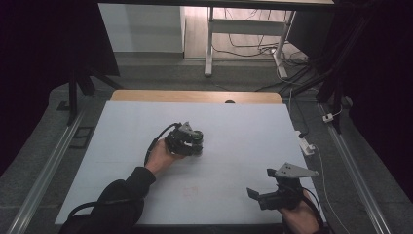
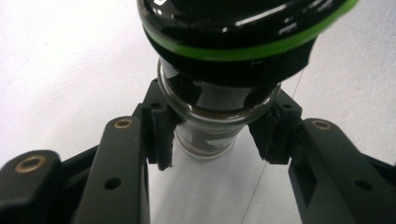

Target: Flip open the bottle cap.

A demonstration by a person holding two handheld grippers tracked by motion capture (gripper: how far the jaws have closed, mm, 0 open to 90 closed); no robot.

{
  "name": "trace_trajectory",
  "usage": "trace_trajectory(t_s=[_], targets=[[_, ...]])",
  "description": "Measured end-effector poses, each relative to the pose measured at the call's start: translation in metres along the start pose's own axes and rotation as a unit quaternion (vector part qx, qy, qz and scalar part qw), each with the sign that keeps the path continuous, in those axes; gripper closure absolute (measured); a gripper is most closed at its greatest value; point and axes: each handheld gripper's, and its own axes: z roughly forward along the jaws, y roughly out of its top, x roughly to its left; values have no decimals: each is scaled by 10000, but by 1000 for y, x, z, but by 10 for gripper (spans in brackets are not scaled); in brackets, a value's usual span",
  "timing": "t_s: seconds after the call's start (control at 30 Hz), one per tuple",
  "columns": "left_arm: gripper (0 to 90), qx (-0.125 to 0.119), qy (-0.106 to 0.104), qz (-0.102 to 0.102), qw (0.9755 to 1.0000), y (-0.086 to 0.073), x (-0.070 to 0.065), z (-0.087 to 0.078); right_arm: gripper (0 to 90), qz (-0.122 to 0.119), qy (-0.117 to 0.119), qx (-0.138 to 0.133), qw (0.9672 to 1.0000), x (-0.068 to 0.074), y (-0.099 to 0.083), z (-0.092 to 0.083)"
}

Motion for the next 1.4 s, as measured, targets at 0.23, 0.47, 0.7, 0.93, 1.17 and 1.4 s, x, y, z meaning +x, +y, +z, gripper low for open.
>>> trace_trajectory(t_s=[0.23, 0.47, 0.7, 0.93, 1.17, 1.4], targets=[[540, 15, 1, -1, 10000, 0, 0, 0, 1, -131, 197, 13, 9997, 4, 14, 11], [540, 18, 6, 2, 10000, 0, 0, 0, 0, -206, 352, 72, 9991, 4, 24, 24], [540, 15, 6, 6, 10000, 0, 0, 0, 0, -325, 465, 297, 9979, 10, 30, 35], [540, 12, 2, 4, 10000, 0, 0, 0, 0, -301, 467, 288, 9980, 14, 38, 45], [540, -4, 5, 4, 10000, 0, 0, 0, 0, -403, 529, 253, 9975, 14, 47, 59], [540, -2, 4, 21, 10000, 0, 0, 0, 0, -444, 554, 310, 9970, 12, 57, 72]])
